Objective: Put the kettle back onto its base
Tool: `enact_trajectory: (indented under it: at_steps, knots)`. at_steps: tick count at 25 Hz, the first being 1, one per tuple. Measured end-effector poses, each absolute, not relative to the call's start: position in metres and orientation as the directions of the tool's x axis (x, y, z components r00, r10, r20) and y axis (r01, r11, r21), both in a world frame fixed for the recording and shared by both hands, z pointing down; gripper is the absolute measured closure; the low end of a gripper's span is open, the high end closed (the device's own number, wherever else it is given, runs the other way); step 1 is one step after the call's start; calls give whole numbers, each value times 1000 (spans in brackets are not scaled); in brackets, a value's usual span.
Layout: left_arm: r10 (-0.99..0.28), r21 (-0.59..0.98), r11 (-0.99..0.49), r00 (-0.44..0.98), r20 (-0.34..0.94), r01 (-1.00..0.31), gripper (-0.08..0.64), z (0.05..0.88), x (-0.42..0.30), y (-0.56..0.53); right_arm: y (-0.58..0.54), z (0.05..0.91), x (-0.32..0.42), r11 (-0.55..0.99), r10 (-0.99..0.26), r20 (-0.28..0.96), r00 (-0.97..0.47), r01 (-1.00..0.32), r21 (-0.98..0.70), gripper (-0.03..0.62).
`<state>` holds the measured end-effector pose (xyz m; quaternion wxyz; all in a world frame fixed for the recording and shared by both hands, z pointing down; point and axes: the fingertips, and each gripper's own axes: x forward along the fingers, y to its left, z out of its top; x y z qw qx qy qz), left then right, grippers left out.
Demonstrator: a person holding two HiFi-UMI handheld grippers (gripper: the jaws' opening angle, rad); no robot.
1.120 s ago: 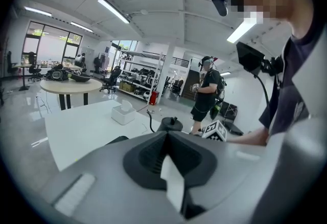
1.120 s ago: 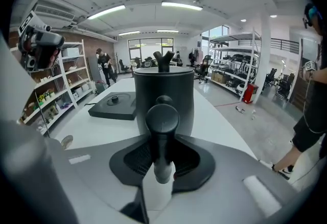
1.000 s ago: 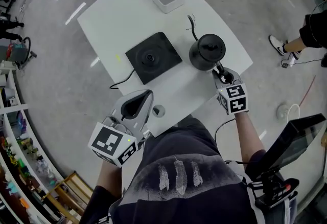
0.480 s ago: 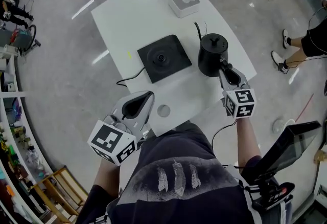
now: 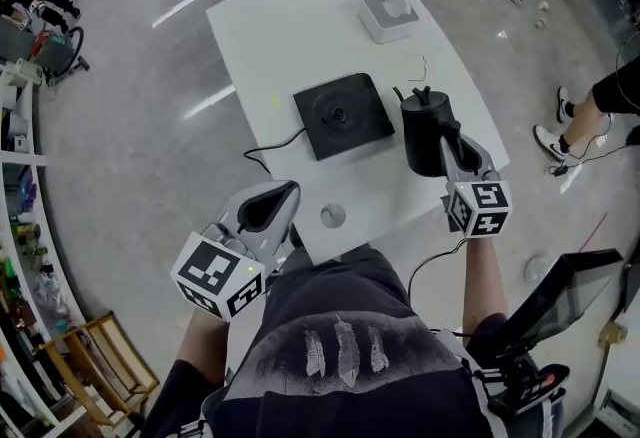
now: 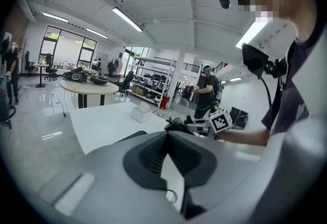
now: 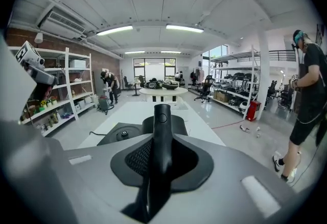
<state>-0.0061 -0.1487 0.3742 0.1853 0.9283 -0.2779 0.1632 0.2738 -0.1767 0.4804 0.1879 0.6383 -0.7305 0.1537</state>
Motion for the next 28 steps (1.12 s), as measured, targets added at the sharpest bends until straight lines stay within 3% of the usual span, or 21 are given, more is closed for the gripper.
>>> enact_trajectory:
  at_steps: [17,28]
  knots:
    - [-500,273,-753,790,356,-600,560,373,-60,-155,-199,391,204,253,-918,320,-233,-967,23,526]
    - [-583,300,-677,739,338,-672,560,374,-105,-164,-238,379,151,363,-881,321,-347,-932,-10,525]
